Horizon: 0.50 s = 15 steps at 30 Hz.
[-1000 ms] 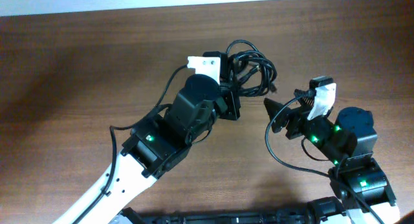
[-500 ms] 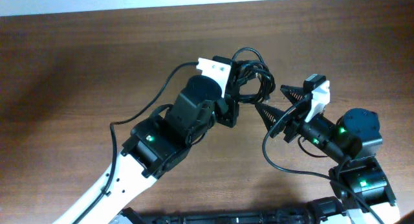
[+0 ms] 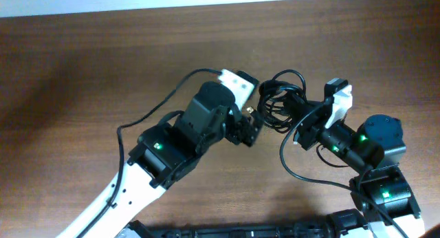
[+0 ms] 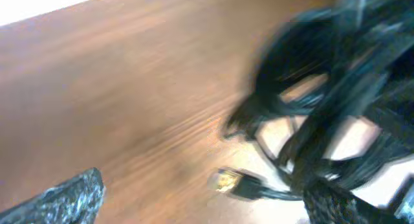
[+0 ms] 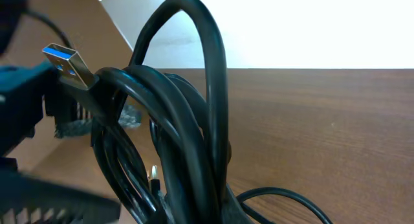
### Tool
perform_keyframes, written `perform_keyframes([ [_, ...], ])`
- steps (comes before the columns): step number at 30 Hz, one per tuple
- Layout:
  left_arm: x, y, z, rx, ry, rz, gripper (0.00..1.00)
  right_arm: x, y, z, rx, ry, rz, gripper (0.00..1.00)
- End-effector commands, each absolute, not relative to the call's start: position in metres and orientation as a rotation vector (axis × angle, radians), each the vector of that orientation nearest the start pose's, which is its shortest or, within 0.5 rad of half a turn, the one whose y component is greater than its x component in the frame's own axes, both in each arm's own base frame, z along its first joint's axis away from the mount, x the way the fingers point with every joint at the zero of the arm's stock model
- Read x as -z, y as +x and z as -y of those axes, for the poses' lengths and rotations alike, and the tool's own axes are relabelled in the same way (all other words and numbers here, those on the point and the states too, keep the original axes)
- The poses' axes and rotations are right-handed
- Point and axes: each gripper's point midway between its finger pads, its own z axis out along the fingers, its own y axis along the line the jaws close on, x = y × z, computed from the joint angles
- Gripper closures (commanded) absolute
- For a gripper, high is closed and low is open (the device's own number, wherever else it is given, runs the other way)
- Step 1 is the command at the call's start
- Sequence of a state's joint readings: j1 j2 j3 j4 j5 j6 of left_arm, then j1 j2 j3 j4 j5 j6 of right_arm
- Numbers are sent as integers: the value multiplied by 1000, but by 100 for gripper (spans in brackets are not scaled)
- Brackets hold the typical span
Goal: Untangle cables
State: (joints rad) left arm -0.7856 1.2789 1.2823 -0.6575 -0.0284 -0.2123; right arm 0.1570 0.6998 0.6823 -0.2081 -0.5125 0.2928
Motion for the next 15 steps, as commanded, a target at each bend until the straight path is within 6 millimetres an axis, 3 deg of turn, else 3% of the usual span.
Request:
perform_keyframes([
  [1, -276, 296, 229, 539, 116, -2310, 1, -297, 271, -119, -765, -164, -1807, 96],
  [7, -277, 283, 245, 810, 136, -2379, 1, -303, 271, -120, -830, -98, -1798, 96],
  [10, -284, 270, 262, 951, 212, -2381, 1, -315, 263, -134, -917, -182, -1753, 96],
  [15, -287, 263, 268, 1013, 250, -2386, 1, -325, 257, -141, -985, -213, -1719, 96],
])
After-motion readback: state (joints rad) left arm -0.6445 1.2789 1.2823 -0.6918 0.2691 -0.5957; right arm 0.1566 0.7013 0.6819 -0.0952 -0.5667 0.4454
